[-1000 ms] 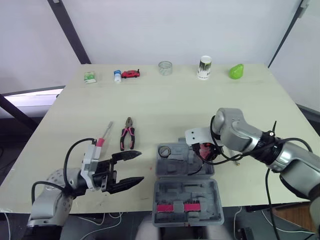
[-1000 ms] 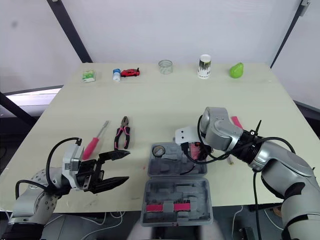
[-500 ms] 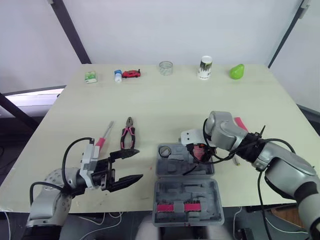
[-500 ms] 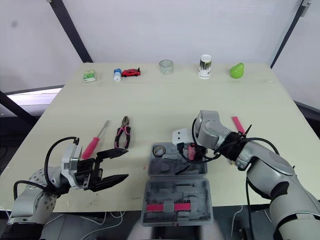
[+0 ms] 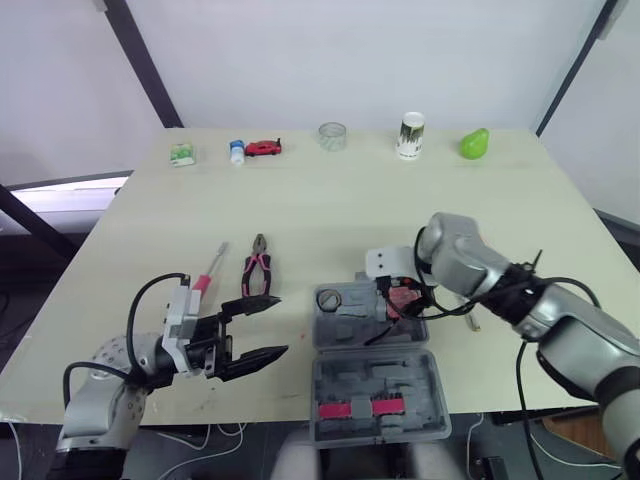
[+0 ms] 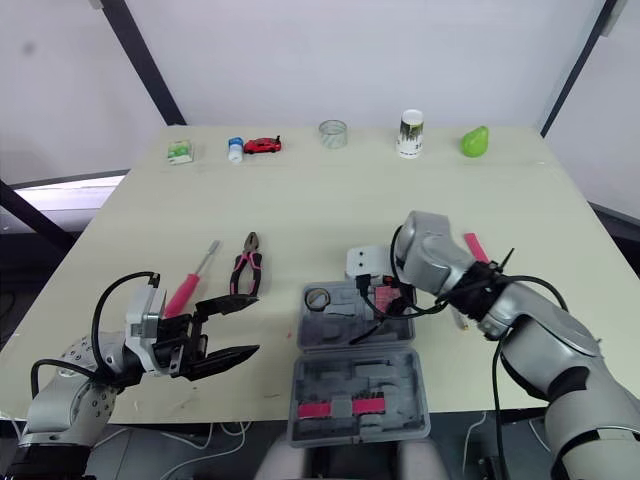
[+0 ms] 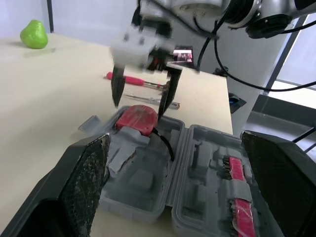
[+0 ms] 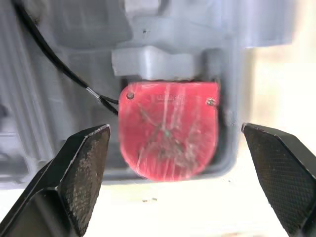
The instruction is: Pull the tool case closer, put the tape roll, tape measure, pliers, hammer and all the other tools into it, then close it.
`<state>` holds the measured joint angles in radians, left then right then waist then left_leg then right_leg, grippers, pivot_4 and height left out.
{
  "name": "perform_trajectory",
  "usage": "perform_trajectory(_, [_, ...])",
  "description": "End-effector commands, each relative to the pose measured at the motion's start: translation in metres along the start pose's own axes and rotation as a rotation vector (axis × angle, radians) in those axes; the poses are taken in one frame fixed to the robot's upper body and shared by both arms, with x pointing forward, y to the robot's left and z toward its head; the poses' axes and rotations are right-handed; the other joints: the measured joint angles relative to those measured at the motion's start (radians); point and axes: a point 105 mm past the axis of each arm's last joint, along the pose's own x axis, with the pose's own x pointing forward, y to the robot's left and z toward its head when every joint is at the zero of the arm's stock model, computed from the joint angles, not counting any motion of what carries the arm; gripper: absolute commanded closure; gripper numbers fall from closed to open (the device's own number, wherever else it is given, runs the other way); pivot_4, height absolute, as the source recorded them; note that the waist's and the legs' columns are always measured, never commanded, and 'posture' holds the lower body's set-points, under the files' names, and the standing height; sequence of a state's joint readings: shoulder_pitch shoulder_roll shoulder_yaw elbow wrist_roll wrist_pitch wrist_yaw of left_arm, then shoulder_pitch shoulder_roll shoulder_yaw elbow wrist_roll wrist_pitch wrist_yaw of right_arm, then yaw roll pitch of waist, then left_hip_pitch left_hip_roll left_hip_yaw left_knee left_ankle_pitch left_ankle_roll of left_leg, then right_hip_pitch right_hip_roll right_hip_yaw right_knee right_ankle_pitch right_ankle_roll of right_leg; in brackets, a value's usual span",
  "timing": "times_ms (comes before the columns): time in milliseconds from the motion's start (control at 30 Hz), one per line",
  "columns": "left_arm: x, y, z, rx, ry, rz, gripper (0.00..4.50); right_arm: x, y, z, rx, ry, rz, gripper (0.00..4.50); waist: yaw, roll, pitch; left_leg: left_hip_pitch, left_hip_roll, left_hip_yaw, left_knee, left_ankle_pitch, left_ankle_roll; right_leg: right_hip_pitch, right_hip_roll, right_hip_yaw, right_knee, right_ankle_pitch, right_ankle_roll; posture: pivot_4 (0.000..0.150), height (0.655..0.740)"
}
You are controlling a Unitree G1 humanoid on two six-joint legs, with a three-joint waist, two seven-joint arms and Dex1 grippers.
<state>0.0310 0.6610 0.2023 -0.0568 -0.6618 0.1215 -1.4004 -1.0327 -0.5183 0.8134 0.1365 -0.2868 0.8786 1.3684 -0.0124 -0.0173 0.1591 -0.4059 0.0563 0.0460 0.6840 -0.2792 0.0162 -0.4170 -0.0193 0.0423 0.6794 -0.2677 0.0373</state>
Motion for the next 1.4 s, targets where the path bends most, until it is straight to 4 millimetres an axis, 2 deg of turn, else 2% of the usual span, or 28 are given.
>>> perform_trajectory(33, [0.0,0.001,0.005,0.022,-0.008,-0.002,0.0,-0.033,0.013,0.007,0.073,-0.28,-0.017,0.03,0.0,0.0,0.0,-0.001,0.0,0.0,0.0,0.0,0.0,0.0,0.0,0.0,-0.001,0.0,0.0,0.15,0.74])
perform_trajectory(133, [0.0,0.001,0.005,0.022,-0.008,-0.004,0.0,-0.044,0.013,0.01,0.115,-0.527,-0.102,0.03,0.001,-0.001,-0.001,-0.002,0.0,-0.002,0.0,0.0,0.0,0.0,0.0,-0.002,-0.002,0.0,0.0,0.15,0.74])
perform_trajectory(233, [0.001,0.0,0.005,0.02,-0.006,-0.006,0.0,-0.05,0.013,0.001,0.154,-0.721,-0.199,0.03,-0.003,-0.001,0.0,-0.003,0.0,-0.001,0.001,0.0,0.0,-0.001,0.0,-0.001,-0.001,0.0,0.0,0.15,0.74])
perform_trajectory(367, [0.001,0.0,0.006,0.016,0.001,-0.019,0.0,-0.043,0.017,-0.009,0.233,-0.82,-0.248,0.03,-0.004,-0.001,0.0,-0.002,0.0,-0.001,0.001,0.0,0.0,0.0,0.001,0.0,0.0,0.0,0.0,0.15,0.74])
perform_trajectory(400, [0.001,0.001,0.006,0.016,0.002,-0.022,0.0,-0.039,0.019,-0.013,0.233,-0.817,-0.25,0.54,-0.005,-0.001,0.0,-0.001,0.0,-0.001,0.0,0.0,0.0,0.0,0.001,0.0,0.0,0.0,0.0,0.15,0.74])
perform_trajectory(433, [0.002,0.001,0.007,0.017,0.003,-0.026,0.0,-0.034,0.023,-0.017,0.234,-0.809,-0.247,0.74,-0.004,-0.001,0.0,-0.001,0.0,-0.001,0.0,0.0,0.0,0.0,0.001,0.001,0.0,0.0,0.0,0.15,0.74])
perform_trajectory(500, [0.002,0.002,0.008,0.017,0.005,-0.032,0.0,-0.03,0.023,-0.022,0.24,-0.805,-0.273,1.66,-0.003,-0.001,0.0,-0.001,0.0,-0.001,0.0,0.0,0.0,0.0,0.001,0.0,0.0,0.0,0.0,0.15,0.74])
perform_trajectory(533, [0.003,0.002,0.009,0.018,0.006,-0.035,0.0,-0.03,0.022,-0.023,0.244,-0.81,-0.295,2.32,-0.004,-0.001,0.0,-0.001,0.0,-0.001,0.001,0.0,0.0,0.0,0.001,0.001,0.0,0.0,0.0,0.15,0.74])
perform_trajectory(567, [0.003,0.003,0.01,0.019,0.007,-0.038,0.0,-0.03,0.02,-0.023,0.251,-0.821,-0.312,2.78,-0.004,-0.001,0.0,-0.001,0.0,0.0,0.001,0.0,0.0,0.0,0.001,0.001,0.0,0.0,0.0,0.15,0.74])
perform_trajectory(800, [0.006,0.005,0.012,0.023,0.01,-0.054,0.0,-0.026,0.022,-0.03,0.251,-0.829,-0.342,2.78,-0.002,-0.001,0.0,0.0,0.0,0.0,0.0,0.0,0.0,0.0,0.001,0.001,0.0,0.0,0.0,0.15,0.74])
perform_trajectory(1000, [0.01,0.006,0.011,0.025,0.007,-0.059,0.0,-0.008,0.023,-0.041,0.285,-0.813,-0.361,2.78,-0.002,-0.001,-0.001,0.0,0.0,0.0,0.0,0.0,0.0,0.001,0.001,0.001,0.0,0.0,0.0,0.15,0.74])
perform_trajectory(1167, [0.013,0.008,0.01,0.023,0.004,-0.046,0.0,0.015,0.025,-0.055,0.361,-0.794,-0.39,2.78,-0.002,-0.001,-0.001,0.001,0.0,0.0,0.0,0.0,0.0,0.002,0.002,0.002,0.0,0.0,0.0,0.15,0.74])
perform_trajectory(1400, [0.013,0.008,0.009,0.02,0.002,-0.031,0.0,0.055,0.043,-0.074,0.405,-0.691,-0.334,2.78,-0.003,-0.003,-0.002,0.007,0.0,0.002,0.0,0.0,0.0,0.007,0.002,0.003,0.0,0.0,0.001,0.15,0.74])
